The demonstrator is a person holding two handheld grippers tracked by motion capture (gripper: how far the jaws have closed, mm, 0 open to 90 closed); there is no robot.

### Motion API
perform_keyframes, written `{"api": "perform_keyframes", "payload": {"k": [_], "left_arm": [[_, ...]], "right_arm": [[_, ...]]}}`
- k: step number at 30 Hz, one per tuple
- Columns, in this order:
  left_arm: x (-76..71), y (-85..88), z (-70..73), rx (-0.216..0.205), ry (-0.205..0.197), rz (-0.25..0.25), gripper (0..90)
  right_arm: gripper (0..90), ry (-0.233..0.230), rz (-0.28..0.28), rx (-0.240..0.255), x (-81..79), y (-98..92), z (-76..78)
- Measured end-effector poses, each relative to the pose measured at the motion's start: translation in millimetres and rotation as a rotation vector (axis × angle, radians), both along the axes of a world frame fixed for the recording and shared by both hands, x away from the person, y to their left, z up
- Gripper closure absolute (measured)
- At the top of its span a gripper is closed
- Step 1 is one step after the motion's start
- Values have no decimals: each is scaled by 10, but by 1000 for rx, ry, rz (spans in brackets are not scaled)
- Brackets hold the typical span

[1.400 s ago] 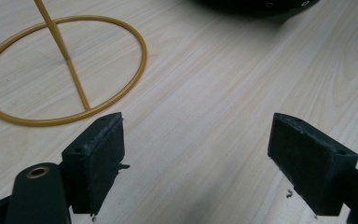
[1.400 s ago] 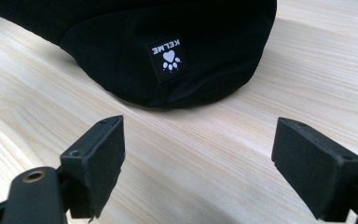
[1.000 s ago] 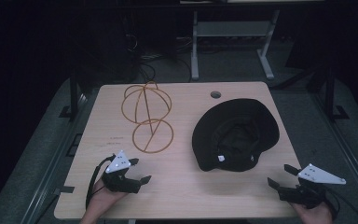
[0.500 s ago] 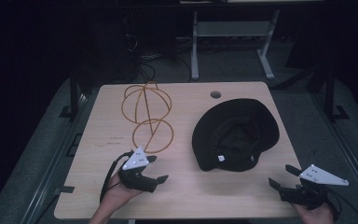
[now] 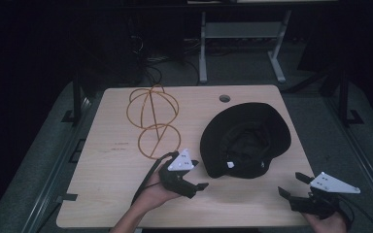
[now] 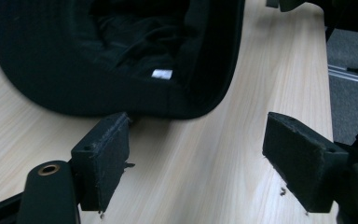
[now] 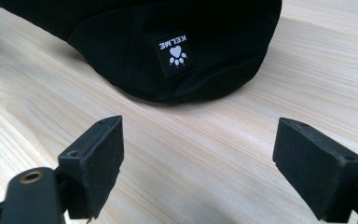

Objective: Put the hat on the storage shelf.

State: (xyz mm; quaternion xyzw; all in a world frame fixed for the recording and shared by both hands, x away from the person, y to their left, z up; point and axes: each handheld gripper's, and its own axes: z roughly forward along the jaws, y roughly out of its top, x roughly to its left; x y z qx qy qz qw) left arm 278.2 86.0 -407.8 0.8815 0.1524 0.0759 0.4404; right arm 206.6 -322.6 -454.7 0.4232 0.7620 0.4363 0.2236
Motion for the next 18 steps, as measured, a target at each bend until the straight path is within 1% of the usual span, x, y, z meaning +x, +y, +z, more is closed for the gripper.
{"api": "perform_keyframes", "payload": {"k": [3,7,9,11,12,13,14,16,18], "left_arm": [[35,-129,14,18,-4,-13,232],[78,-273,18,28,-3,-34,242],[105,-340,6,46,-5,-42,245],[137,-440,-26,78,-8,-39,247],[137,-440,-26,78,-8,-39,251],[147,-467,-34,85,-8,-45,280],[151,-495,-46,89,-12,-44,280],[164,-543,-66,113,-24,-51,333],[170,-576,-87,132,-42,-52,447]], "right_arm": [[158,1,1,1,-2,1,4],[158,0,3,2,-5,0,4],[158,3,4,3,-5,6,4],[158,0,13,-2,4,20,2],[158,0,13,-2,4,20,2],[158,0,15,1,10,32,3],[158,0,15,1,10,32,3],[158,0,19,-1,17,40,3],[158,5,22,0,32,50,-1]]}}
